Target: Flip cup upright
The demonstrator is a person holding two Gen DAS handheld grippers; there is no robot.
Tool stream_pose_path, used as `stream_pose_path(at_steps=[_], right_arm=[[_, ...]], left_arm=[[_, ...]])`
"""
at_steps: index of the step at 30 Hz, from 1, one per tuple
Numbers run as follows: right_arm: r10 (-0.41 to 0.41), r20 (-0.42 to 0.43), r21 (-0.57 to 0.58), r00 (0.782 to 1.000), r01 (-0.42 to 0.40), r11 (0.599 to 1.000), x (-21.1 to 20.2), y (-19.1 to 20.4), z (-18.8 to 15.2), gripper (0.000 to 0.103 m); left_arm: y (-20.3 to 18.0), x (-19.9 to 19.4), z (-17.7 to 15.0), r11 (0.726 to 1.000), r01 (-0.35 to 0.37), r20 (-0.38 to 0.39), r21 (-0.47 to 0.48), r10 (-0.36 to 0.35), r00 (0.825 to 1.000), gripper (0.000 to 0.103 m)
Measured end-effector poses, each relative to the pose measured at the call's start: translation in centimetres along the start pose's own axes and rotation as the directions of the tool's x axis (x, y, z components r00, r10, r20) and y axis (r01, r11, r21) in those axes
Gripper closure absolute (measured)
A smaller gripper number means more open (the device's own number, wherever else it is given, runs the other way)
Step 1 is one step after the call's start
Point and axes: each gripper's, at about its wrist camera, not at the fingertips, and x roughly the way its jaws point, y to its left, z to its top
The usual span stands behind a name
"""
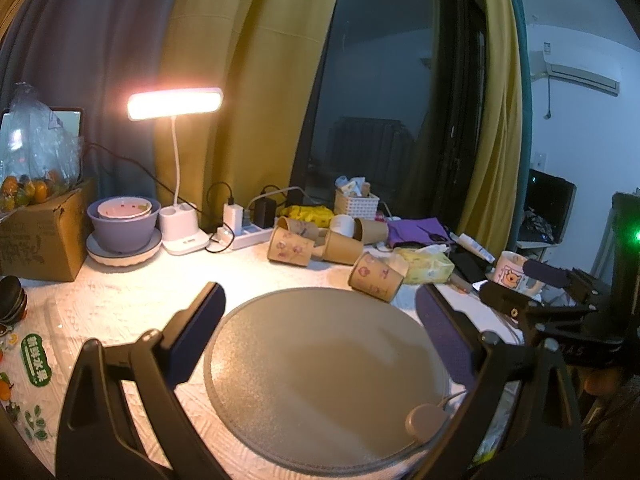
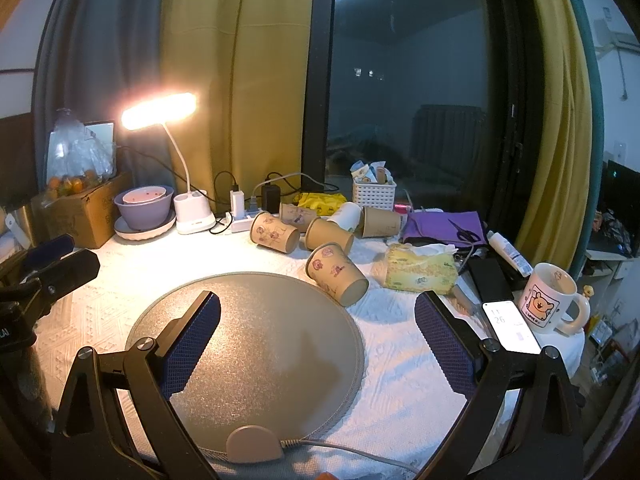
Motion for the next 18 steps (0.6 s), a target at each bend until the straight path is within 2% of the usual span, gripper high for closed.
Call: stream_pose_path(at_steps=[18], right_arm=[[-0.003, -0.013, 0.006, 1.0, 0.003, 1.0, 0.37, -0.03, 0.16, 0.003]], left_arm=[[-0.23, -0.07, -0.02, 1.0, 0.003, -0.001, -0.003, -0.003, 1.0, 0.006]])
